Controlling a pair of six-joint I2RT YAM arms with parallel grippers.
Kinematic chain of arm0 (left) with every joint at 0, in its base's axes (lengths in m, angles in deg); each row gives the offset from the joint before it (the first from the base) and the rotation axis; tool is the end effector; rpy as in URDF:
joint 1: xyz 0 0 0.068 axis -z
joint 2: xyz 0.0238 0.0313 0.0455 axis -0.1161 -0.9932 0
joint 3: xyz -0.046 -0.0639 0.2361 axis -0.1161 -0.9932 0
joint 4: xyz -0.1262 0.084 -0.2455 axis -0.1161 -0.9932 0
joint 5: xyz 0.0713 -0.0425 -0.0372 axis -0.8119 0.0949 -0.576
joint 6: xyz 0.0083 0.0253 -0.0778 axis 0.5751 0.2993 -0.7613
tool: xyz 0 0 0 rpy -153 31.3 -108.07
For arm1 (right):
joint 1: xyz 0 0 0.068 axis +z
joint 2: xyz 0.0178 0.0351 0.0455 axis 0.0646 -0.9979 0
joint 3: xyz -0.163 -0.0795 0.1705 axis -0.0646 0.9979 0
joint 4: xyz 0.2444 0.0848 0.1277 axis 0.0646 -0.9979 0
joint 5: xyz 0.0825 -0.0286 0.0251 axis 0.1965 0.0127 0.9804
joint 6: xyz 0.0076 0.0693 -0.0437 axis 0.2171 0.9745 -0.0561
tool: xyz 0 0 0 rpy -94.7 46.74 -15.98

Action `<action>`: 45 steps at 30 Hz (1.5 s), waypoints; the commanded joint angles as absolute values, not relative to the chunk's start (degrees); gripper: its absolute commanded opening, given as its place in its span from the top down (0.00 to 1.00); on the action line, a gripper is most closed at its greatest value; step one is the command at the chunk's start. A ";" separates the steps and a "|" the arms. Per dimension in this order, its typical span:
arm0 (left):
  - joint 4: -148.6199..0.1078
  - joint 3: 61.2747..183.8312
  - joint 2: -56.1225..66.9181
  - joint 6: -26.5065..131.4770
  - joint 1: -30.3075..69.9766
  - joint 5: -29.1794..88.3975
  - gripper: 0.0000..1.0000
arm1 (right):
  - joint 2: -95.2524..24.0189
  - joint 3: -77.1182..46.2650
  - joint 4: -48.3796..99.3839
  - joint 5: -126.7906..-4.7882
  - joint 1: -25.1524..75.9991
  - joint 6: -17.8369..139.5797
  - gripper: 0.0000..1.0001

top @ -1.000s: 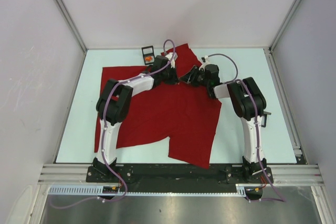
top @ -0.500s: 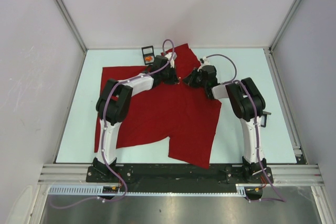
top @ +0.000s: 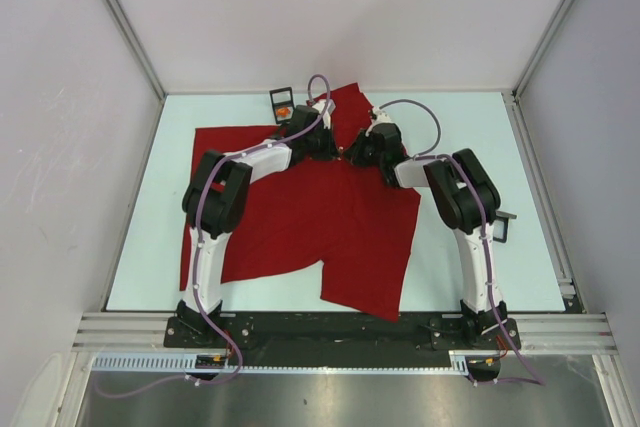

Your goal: Remove the brooch from the garment

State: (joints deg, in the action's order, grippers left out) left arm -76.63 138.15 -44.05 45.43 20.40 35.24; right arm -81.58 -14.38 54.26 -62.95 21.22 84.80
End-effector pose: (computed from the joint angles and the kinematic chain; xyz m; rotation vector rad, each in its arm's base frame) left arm 0.4599 -0.2544 0.1055 0.3060 2.2735 -0.6970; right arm 0.4571 0.2268 0.0646 -0.0175 2.0795 0.7944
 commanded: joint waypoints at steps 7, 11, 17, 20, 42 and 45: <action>-80.49 142.32 -45.32 45.96 20.14 36.90 1.00 | -79.69 -17.22 55.89 -63.85 23.10 76.74 0.96; -81.81 143.02 -45.58 46.31 20.23 36.82 1.00 | -79.43 -17.22 56.07 -63.94 23.28 74.63 0.93; -82.86 144.34 -46.29 46.49 20.23 37.34 1.00 | -79.25 -17.22 56.59 -63.59 23.45 71.55 0.90; -83.83 145.04 -46.72 46.75 20.23 37.61 1.00 | -78.99 -17.22 56.77 -63.24 23.98 69.62 0.89; -87.61 147.68 -47.95 47.28 20.23 36.73 1.00 | -73.11 -11.96 56.85 -70.97 23.02 73.48 0.83; -87.87 147.94 -48.13 47.19 20.14 36.73 1.00 | -72.58 -11.34 57.04 -71.14 22.93 74.27 0.82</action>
State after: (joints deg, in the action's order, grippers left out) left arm -86.08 145.89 -47.03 46.18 20.21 37.01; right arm -76.42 -12.17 53.04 -69.14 23.41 71.88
